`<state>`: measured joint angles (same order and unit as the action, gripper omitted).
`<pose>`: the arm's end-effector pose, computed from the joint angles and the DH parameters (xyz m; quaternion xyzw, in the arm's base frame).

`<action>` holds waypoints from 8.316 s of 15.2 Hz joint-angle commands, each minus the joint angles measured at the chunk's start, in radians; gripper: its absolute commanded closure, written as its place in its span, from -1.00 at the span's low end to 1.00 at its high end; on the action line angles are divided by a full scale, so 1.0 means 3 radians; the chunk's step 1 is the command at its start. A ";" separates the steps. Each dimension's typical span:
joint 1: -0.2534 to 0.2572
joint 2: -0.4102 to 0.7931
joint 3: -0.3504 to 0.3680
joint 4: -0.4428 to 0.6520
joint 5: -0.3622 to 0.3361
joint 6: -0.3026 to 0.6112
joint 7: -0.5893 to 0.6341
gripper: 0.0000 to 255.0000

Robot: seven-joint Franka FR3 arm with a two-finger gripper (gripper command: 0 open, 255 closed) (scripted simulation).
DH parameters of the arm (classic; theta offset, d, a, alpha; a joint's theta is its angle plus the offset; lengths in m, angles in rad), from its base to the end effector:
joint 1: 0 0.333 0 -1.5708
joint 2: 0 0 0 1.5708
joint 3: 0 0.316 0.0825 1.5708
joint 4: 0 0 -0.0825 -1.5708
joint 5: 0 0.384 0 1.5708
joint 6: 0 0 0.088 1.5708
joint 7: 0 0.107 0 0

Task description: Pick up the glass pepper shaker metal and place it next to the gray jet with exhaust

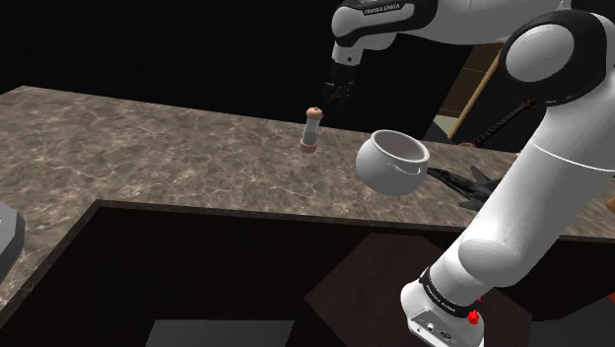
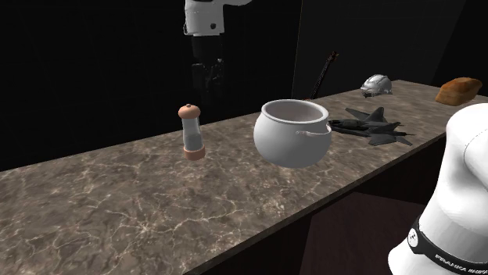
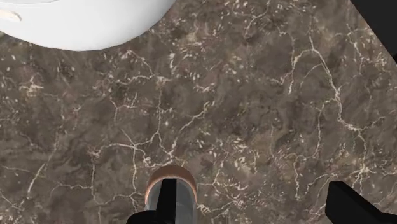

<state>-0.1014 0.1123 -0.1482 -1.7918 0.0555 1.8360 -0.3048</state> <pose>0.5712 -0.1380 0.4781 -0.9991 -0.0196 0.0271 0.0267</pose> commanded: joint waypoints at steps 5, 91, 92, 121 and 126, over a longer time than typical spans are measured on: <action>-0.0185 0.0835 -0.0046 0.0972 0.0322 -0.0120 -0.0152 -1.00; -0.1449 0.0529 -0.0670 0.1578 0.0332 -0.1211 -0.1855 1.00; -0.1503 0.0553 -0.0697 0.1609 0.0339 -0.1227 -0.1931 1.00; -0.1875 0.0760 -0.0867 0.0927 0.0408 -0.0411 -0.2598 1.00; -0.1866 0.0787 -0.0859 0.0740 0.0425 -0.0200 -0.2619 1.00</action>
<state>-0.6602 0.3457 -0.4059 -1.5590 0.1815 1.7623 -1.0873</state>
